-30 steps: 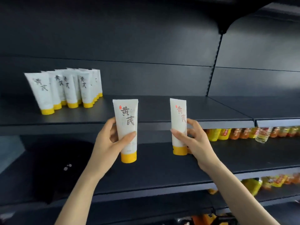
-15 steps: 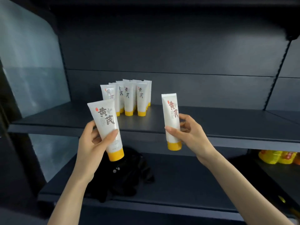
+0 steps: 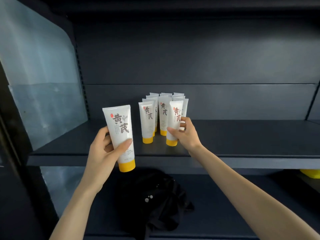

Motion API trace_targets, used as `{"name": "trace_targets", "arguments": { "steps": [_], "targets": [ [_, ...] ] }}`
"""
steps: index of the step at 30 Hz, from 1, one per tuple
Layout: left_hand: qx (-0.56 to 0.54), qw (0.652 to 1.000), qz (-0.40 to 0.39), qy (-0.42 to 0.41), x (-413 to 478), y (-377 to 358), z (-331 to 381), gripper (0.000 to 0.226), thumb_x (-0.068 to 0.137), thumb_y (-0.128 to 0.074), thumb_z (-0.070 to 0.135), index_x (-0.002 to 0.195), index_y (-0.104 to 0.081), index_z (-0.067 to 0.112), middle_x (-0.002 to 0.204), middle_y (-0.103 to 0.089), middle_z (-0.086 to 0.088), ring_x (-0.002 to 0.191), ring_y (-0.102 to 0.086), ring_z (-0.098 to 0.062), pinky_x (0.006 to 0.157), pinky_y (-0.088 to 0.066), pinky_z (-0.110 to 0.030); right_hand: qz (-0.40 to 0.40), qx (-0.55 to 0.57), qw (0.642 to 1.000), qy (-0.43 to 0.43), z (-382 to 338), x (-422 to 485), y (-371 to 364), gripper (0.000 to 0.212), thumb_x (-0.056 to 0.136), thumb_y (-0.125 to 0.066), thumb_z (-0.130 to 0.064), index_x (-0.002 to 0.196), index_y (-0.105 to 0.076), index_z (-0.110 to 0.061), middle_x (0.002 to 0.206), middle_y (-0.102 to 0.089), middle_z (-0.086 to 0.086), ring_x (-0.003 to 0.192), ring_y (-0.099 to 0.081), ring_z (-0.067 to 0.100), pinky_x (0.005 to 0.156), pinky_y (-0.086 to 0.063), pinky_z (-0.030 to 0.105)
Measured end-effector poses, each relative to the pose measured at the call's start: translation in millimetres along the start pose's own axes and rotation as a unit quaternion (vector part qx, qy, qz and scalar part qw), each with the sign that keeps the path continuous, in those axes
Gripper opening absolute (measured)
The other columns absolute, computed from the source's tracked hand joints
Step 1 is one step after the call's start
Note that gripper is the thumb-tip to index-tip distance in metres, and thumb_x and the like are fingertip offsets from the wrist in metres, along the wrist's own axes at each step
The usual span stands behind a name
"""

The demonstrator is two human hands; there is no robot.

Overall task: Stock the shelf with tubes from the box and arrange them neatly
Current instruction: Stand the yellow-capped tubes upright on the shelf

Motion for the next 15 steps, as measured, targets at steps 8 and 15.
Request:
{"name": "trace_targets", "arguments": {
  "steps": [8,15],
  "targets": [
    [-0.003,1.000,-0.007,0.003,14,12,-9,0.046,0.071,-0.073,0.019,0.113,-0.055,0.027,0.109,-0.069,0.008,0.096,-0.066,-0.001,0.065,-0.051,-0.009,0.007,-0.062,0.998,-0.002,10,26,-22,0.058,0.085,-0.070,-0.023,0.133,-0.038,-0.018,0.108,-0.049,-0.008,0.081,-0.053,0.003,0.068,-0.046,0.016],
    [-0.005,1.000,-0.006,0.004,24,10,-9,0.053,0.069,-0.073,0.023,0.118,-0.055,0.020,0.110,-0.069,0.007,0.097,-0.067,-0.005,0.067,-0.054,-0.015,0.014,-0.074,0.997,-0.003,13,36,-30,0.058,0.085,-0.070,-0.022,0.132,-0.037,-0.018,0.115,-0.052,-0.002,0.099,-0.054,0.014,0.083,-0.048,0.028]
  ]
}}
Point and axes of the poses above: each hand's wrist, its own x-axis towards the middle knuckle, its own y-axis out of the back of the hand, z = x × y, the point moved 10 cm from there along x, towards the middle knuckle
